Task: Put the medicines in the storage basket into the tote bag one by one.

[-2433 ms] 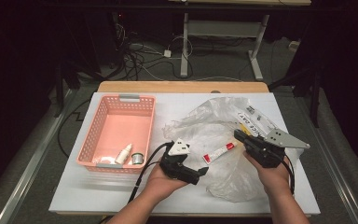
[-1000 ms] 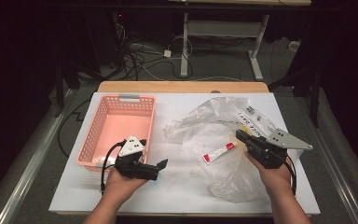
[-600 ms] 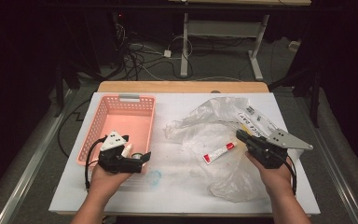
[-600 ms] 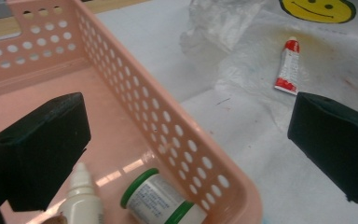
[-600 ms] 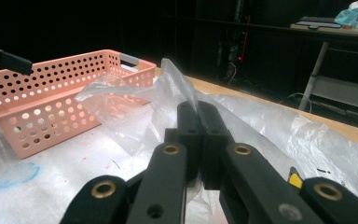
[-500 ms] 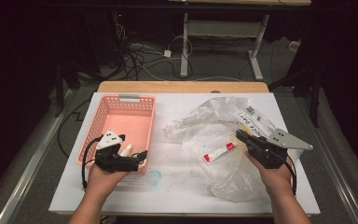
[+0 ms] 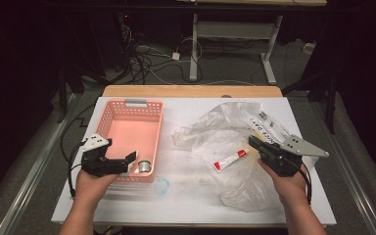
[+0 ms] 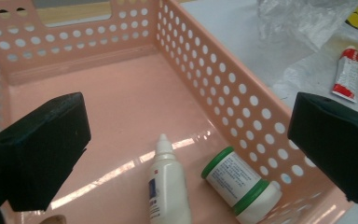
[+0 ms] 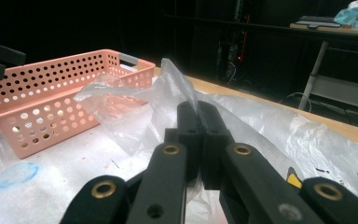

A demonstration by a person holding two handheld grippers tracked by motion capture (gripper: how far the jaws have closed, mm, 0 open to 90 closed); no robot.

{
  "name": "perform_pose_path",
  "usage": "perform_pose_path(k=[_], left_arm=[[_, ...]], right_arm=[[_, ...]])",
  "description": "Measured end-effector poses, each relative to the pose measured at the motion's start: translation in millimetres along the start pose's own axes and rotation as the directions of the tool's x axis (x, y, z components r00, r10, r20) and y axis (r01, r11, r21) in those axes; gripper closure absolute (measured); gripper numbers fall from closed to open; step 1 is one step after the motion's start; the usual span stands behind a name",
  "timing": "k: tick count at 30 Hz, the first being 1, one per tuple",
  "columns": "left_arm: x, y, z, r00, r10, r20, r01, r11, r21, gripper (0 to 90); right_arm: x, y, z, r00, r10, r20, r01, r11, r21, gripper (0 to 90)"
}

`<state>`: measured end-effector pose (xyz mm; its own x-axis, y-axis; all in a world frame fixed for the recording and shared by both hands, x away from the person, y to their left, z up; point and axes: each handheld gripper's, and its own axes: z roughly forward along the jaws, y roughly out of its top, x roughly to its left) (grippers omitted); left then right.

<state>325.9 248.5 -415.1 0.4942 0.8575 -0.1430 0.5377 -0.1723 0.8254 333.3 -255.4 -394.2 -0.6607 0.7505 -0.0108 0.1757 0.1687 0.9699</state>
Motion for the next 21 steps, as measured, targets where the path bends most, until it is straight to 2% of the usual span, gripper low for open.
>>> perform_pose_path(k=[12,21], left_arm=[[-5.1,1.2,5.6,0.9998,0.001,0.018,-0.001,0.9996,0.027,0.4],[-17.6,7.3,9.4,0.9983,0.034,0.047,-0.036,0.9989,0.031,2.3]], right_arm=[[0.3,-0.7,0.9,1.0,0.002,-0.001,-0.002,1.0,0.002,89.7],[0.6,-1.7,1.3,1.0,0.002,-0.001,-0.002,1.0,0.012,89.7]])
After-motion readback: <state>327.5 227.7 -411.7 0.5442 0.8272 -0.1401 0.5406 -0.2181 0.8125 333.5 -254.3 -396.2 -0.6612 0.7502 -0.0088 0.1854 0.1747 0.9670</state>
